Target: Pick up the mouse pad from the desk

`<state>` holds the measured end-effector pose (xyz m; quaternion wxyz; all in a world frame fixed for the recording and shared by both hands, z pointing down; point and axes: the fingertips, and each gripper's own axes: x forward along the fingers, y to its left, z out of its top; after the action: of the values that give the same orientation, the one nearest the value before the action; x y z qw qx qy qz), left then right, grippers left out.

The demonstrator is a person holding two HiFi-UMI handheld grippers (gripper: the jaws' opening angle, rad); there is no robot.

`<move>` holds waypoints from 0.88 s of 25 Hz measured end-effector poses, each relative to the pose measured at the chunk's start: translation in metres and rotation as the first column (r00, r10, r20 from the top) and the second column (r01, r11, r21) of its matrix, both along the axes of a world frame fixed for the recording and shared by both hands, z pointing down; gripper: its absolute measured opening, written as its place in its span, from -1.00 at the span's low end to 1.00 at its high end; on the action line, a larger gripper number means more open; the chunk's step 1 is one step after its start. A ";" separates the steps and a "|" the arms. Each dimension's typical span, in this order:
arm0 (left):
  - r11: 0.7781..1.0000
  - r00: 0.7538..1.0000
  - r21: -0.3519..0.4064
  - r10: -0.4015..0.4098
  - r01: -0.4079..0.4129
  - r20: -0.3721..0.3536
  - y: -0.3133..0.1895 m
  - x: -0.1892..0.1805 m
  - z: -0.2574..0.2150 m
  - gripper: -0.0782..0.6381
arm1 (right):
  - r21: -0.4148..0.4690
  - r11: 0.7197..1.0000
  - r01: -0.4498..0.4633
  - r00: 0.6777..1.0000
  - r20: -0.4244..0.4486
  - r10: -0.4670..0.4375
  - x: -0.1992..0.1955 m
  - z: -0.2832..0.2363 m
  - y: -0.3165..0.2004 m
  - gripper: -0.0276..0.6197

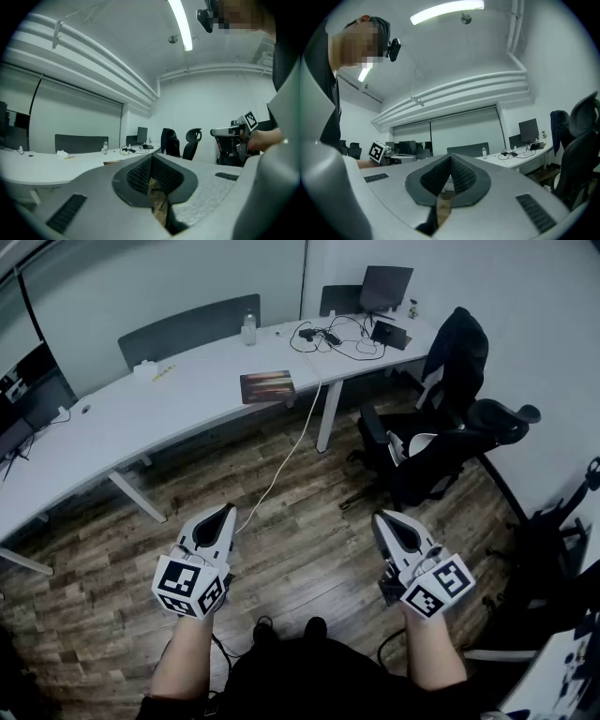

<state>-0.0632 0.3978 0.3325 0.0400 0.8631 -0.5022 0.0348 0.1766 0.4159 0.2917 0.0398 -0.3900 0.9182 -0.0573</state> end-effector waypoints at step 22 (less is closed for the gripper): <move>0.999 0.998 0.001 -0.038 0.038 0.047 0.017 0.070 -0.002 -0.76 | 0.076 0.989 0.130 0.990 0.051 -0.134 0.058 -0.007 0.030 -0.93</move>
<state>0.0070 0.4149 0.3302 0.0287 0.8524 -0.5193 0.0544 0.2344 0.4454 0.2843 0.0755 -0.3248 0.9420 -0.0374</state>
